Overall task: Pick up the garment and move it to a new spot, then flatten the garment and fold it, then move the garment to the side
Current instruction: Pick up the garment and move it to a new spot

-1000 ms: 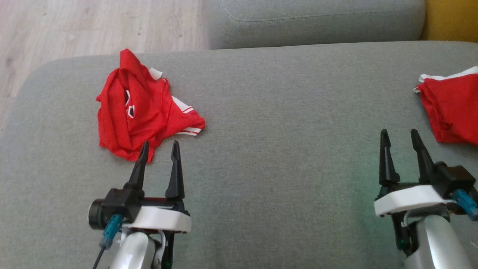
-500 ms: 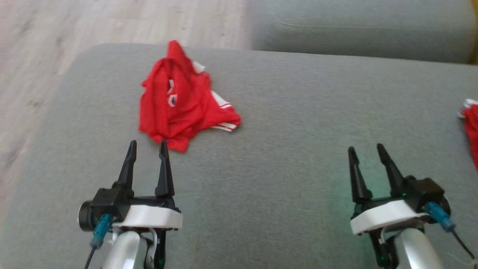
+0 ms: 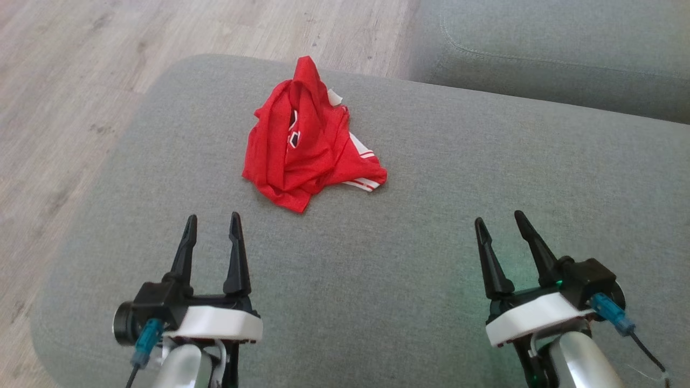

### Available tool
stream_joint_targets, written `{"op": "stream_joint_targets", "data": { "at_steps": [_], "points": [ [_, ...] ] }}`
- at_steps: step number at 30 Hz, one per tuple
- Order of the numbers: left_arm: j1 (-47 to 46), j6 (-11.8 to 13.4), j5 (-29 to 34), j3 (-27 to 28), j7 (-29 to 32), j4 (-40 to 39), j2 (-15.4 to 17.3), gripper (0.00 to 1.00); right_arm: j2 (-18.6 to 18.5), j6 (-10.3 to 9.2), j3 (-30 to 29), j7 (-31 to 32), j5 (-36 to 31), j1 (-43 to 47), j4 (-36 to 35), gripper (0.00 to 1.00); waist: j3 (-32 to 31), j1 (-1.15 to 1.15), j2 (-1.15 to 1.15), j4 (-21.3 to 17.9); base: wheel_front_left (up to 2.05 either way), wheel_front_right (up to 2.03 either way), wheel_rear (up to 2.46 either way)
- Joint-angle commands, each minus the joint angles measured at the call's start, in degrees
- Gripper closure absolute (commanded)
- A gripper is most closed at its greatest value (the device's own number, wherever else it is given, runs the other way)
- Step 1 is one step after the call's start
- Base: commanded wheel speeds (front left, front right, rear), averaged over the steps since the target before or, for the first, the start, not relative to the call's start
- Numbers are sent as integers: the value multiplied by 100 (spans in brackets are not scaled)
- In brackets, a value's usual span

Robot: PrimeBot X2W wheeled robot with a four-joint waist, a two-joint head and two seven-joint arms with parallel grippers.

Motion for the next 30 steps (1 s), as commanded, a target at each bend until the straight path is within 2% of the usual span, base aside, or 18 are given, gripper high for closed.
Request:
{"op": "stream_joint_targets", "data": {
  "at_steps": [1, 8, 13, 16, 18, 22, 25, 30],
  "points": [
    [-166, 18, 56, 225, -29, -178, 29, 0, -12, -4, 164, -62, 43, -86, -184, 0, 12, 0, 0, -12, 0, 0, 0],
    [-308, -13, 82, 194, -29, -197, 29, 0, -12, -4, 126, -62, -11, -162, -185, 0, 189, 0, 0, -188, 0, 0, 0],
    [-791, -184, 301, 10, -29, -41, 29, 0, -12, -4, 37, -62, -104, -275, -246, 0, 523, 0, 0, -379, 0, 0, 0],
    [-1322, -396, 562, -271, -10, 415, 56, 0, -12, -4, -44, -62, -186, -353, -291, 0, 775, 0, 0, -474, 0, 0, 0],
    [-1751, -547, 711, -484, 238, 822, 94, 0, -12, -4, -78, -62, -239, -401, -319, 0, 940, 0, 0, -532, 0, 0, 0],
    [-2581, -638, 943, -676, 814, 1584, 227, 0, -12, -4, -64, -62, -309, -535, -386, 0, 1252, 0, 0, -697, 0, 0, 0],
    [-3077, -586, 1008, -639, 1002, 2066, 331, 0, -12, -4, -57, -62, -306, -653, -429, 0, 1450, 0, 0, -846, 0, 0, 0],
    [-3687, -188, 1124, -469, 1144, 2841, 563, 0, -12, -4, -61, -62, -278, -796, -481, 0, 1694, 0, 0, -1082, 0, 0, 0]
  ]
}}
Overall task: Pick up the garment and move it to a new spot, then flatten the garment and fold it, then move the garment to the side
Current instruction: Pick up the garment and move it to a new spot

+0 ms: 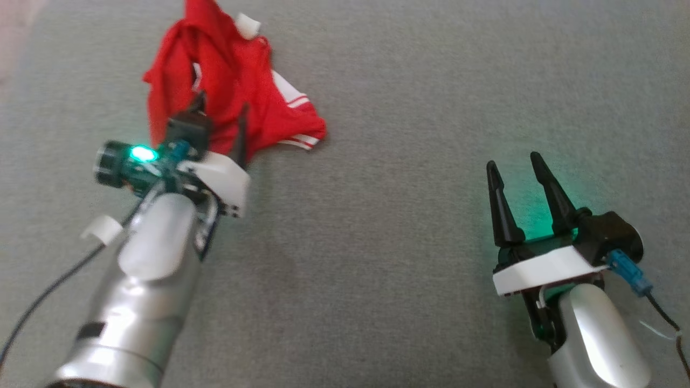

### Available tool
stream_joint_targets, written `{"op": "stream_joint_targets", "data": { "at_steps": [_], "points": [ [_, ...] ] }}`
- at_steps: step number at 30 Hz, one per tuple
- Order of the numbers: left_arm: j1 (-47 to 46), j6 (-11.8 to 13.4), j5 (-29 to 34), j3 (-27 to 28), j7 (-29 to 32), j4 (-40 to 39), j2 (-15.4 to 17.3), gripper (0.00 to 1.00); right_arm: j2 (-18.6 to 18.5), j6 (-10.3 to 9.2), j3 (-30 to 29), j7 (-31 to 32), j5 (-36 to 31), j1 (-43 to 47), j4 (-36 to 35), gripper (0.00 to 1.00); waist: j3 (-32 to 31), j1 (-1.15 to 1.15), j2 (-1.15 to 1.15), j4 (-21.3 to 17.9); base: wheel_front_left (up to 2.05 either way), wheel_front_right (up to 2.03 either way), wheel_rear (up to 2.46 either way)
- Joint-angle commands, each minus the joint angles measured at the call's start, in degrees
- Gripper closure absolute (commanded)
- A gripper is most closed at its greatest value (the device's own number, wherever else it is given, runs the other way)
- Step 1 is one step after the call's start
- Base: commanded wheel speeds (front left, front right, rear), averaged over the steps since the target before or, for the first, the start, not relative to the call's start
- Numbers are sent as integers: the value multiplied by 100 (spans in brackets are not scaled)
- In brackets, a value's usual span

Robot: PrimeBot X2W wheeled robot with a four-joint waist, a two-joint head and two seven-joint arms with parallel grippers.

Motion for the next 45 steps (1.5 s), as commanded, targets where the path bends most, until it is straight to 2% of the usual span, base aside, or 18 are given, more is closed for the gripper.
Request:
{"op": "stream_joint_targets", "data": {
  "at_steps": [1, 4, 7, 8, 9, 10, 12, 16, 21, 25, 31, 38, 44, 45],
  "points": [
    [-305, 125, 49, 251, 2, 67, 275, 0, -6, -4, 138, -62, 1, -142, -207, 0, 187, -1, 0, -197, 0, 0, 0],
    [-507, 167, 19, 289, 42, 481, 320, 0, -6, -4, 111, -62, 9, -175, -209, 0, 264, -1, 0, -281, 0, 0, 0],
    [-637, 6, -104, 324, 133, 879, 330, 0, -6, -4, 106, -62, 21, -201, -202, 0, 299, -1, 0, -350, 0, 0, 0],
    [-677, -68, -143, 329, 106, 962, 329, 94, -6, -4, 103, -62, 27, -209, -200, 0, 300, -1, 0, -369, 0, 0, 0],
    [-718, -149, -166, 315, 30, 1005, 322, 100, -6, -4, 91, -62, 35, -215, -198, 0, 292, -1, 0, -384, 0, 0, 0],
    [-718, -149, -166, 315, 30, 1005, 322, 100, -6, -4, 91, -62, 35, -215, -198, 0, 292, -1, 0, -384, 0, 0, 0],
    [-775, -333, -247, 305, -173, 1046, 285, 100, -6, -4, 62, -62, 62, -214, -188, 0, 248, -1, 0, -401, 0, 0, 0],
    [-866, -536, -367, 268, -747, 914, 226, 100, -6, -4, 62, -62, 128, -175, -117, 0, 46, -1, 0, -427, 0, 0, 0],
    [-908, -686, -590, 218, -1063, 272, 147, 100, -6, -4, 67, -62, 269, -86, -83, 0, -310, -1, 0, -467, 0, 0, 0],
    [-879, -730, -834, 171, -1084, -498, 108, 100, -6, -4, 80, -62, 384, -5, -50, 0, -554, -1, 0, -515, 0, 0, 0],
    [-722, -748, -1117, -25, -572, -1646, 94, 100, -6, -4, 154, -62, 556, -20, -98, 0, -665, -1, 0, -731, 0, 0, 0],
    [-547, -585, -1216, -264, -65, -2580, -82, 100, -6, -4, 227, -62, 693, -212, -216, 0, -499, -1, 0, -1284, 0, 0, 0],
    [-528, -231, -1145, -631, 57, -2766, -236, 100, -6, -4, 286, -62, 821, -394, -338, 0, -299, -1, 0, -1830, 0, 0, 0],
    [-501, -174, -1156, -712, 63, -2742, -253, 90, -6, -4, 295, -62, 842, -411, -346, 0, -274, -1, 0, -1903, 0, 0, 0]
  ]
}}
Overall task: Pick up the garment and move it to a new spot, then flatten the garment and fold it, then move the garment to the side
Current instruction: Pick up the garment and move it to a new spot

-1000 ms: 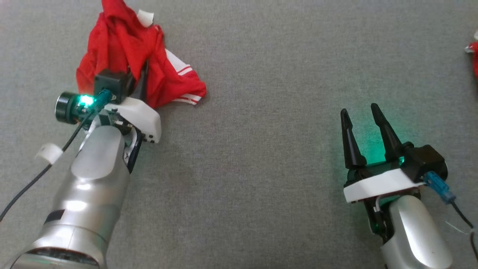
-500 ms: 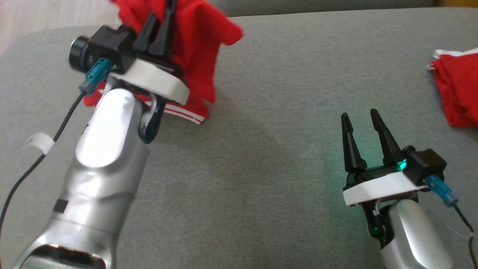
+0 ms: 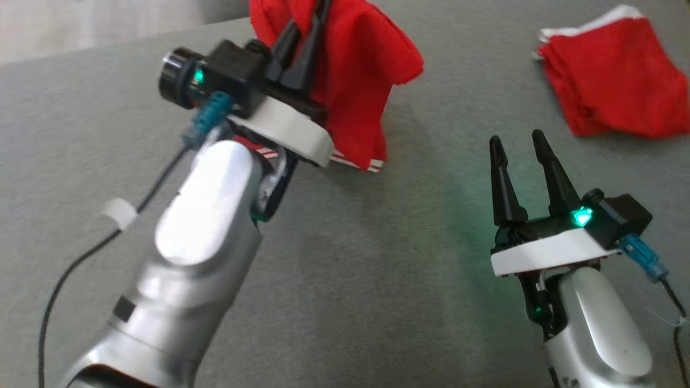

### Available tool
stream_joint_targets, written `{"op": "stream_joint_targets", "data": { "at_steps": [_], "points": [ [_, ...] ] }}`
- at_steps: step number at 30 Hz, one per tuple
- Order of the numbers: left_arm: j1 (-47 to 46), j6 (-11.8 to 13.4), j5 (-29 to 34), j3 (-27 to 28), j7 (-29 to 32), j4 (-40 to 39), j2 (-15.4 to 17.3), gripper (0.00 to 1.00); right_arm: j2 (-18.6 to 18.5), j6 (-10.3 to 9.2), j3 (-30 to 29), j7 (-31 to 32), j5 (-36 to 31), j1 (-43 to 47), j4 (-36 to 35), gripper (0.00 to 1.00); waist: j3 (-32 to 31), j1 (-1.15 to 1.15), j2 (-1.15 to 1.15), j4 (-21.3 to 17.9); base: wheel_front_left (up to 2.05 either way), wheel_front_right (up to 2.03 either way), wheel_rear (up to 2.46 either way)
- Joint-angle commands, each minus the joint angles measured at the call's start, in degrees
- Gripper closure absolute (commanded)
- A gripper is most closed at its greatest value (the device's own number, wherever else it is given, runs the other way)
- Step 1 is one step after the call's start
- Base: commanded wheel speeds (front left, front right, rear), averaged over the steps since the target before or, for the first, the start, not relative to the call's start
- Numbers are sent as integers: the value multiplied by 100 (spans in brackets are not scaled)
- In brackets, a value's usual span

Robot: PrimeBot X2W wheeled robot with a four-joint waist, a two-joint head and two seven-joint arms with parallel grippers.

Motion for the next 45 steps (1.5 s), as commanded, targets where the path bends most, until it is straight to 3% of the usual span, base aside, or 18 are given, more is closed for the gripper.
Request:
{"op": "stream_joint_targets", "data": {
  "at_steps": [1, 2, 11, 16, 25, 30, 42, 45],
  "points": [
    [-127, 109, 1, 10, 34, -141, 48, 24, -7, -4, 152, -61, 62, -175, -208, 0, 159, 0, 0, -314, 0, 0, 0],
    [-77, 130, -20, -105, 73, -84, 39, 0, -7, -4, 168, -61, 73, -181, -211, 0, 173, 0, 0, -366, 0, 0, 0],
    [273, 206, -359, -732, -113, 143, 17, 0, -7, -4, 31, -61, 4, -132, -241, 0, 208, 0, 0, -351, 0, 0, 0],
    [386, 382, -383, -750, -439, 325, 83, 0, -7, -4, -77, -61, -149, -60, -226, 0, 42, 0, 0, 105, 0, 0, 0],
    [822, 279, -435, -850, -534, 282, 378, 0, -7, -4, -260, -61, -336, 100, -180, 0, -157, 0, 0, 775, 0, 0, 0],
    [982, 151, -439, -1053, -410, 244, 420, 0, -7, -4, -238, -61, -376, 109, -135, 0, -189, 0, 0, 941, 0, 0, 0],
    [2002, 1089, -478, -337, -1163, 211, 851, 0, -7, -4, -169, -61, -342, 228, -91, 0, -318, 0, 0, 1064, 0, 0, 0],
    [2401, 1196, -572, -111, -1215, 127, 831, 0, -7, -4, -213, -61, -367, 284, -56, 0, -332, 0, 0, 1146, 0, 0, 0]
  ]
}}
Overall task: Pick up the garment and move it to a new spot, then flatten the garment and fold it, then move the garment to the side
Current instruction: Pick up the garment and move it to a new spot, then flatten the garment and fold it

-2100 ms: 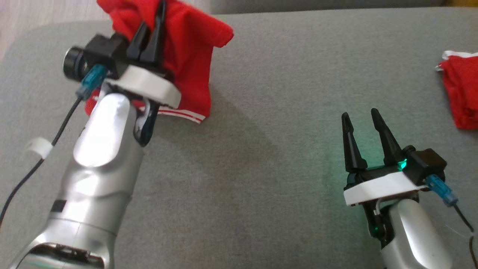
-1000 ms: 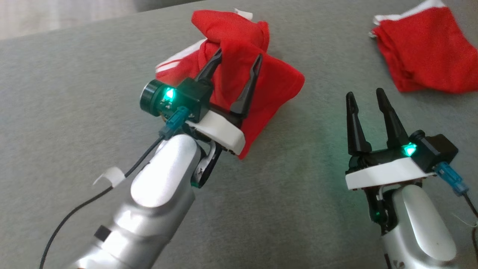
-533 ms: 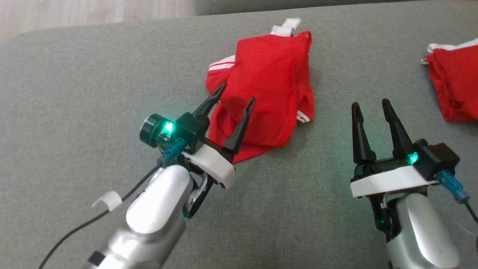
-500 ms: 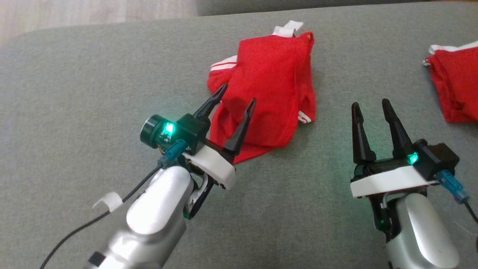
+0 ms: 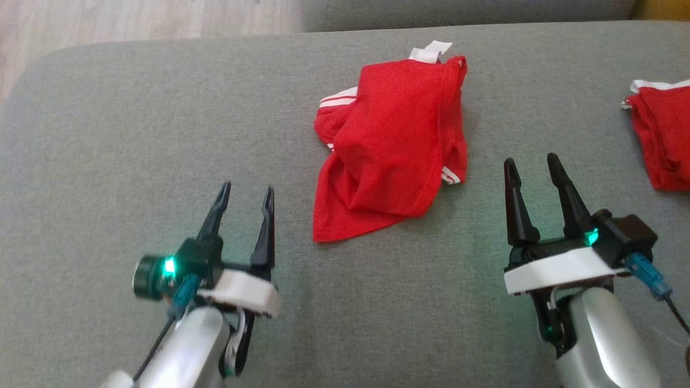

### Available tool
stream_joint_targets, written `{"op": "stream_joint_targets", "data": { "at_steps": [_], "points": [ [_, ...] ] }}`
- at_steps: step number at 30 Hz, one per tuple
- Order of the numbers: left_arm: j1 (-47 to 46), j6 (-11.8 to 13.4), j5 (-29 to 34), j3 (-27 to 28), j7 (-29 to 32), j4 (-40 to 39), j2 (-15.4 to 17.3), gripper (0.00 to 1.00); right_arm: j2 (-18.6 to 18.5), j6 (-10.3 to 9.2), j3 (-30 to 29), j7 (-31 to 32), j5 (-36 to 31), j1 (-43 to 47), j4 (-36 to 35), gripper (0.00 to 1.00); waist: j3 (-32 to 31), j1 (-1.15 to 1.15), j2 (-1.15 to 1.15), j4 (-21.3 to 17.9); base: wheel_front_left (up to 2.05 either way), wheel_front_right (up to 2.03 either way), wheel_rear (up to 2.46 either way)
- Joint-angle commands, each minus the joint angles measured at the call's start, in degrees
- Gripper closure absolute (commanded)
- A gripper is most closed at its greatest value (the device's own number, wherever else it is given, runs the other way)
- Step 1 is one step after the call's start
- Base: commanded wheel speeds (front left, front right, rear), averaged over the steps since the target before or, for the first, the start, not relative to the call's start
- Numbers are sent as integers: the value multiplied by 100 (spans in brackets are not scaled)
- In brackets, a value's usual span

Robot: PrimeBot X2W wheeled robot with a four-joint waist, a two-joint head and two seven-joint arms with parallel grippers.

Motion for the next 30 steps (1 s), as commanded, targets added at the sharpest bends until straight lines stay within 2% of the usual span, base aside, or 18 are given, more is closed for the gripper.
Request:
{"op": "stream_joint_targets", "data": {
  "at_steps": [1, 6, 10, 18, 24, 28, 29, 30],
  "points": [
    [-1, 43, -27, 302, -64, -253, 62, 0, -7, -4, 106, -59, -53, 5, -128, 0, 6, 0, 0, 84, 0, 0, 0],
    [125, 43, 77, 514, -69, -512, -102, 0, -7, -4, 54, -59, -271, -241, -61, 0, 125, 0, 0, 265, 0, 0, 0],
    [40, -82, 264, 550, -71, -597, -260, 0, -7, -4, -91, -36, -463, -868, 297, 0, 342, 0, 0, 447, 0, 0, 0],
    [-109, -297, 481, 591, -71, -523, -529, 0, -43, -4, -568, 646, -511, -2502, 1947, 0, 748, 0, 0, 877, 0, 0, 0],
    [-159, -392, 578, 652, -72, -477, -646, 0, -243, -4, -844, 790, -324, -3301, 3037, 0, 940, 0, 0, 1154, 0, 0, 0],
    [-169, -434, 631, 691, -72, -471, -687, 0, -269, -4, -706, 730, -66, -3601, 3521, 0, 990, 0, 0, 1238, 0, 0, 0],
    [-167, -441, 643, 702, -72, -467, -693, 0, -271, -4, -620, 701, 28, -3647, 3598, 20, 991, 0, 0, 1243, 0, 0, 0],
    [-164, -447, 655, 715, -72, -460, -698, 0, -284, -4, -527, 655, 115, -3682, 3656, 100, 985, 0, 0, 1242, 0, 0, 0]
  ]
}}
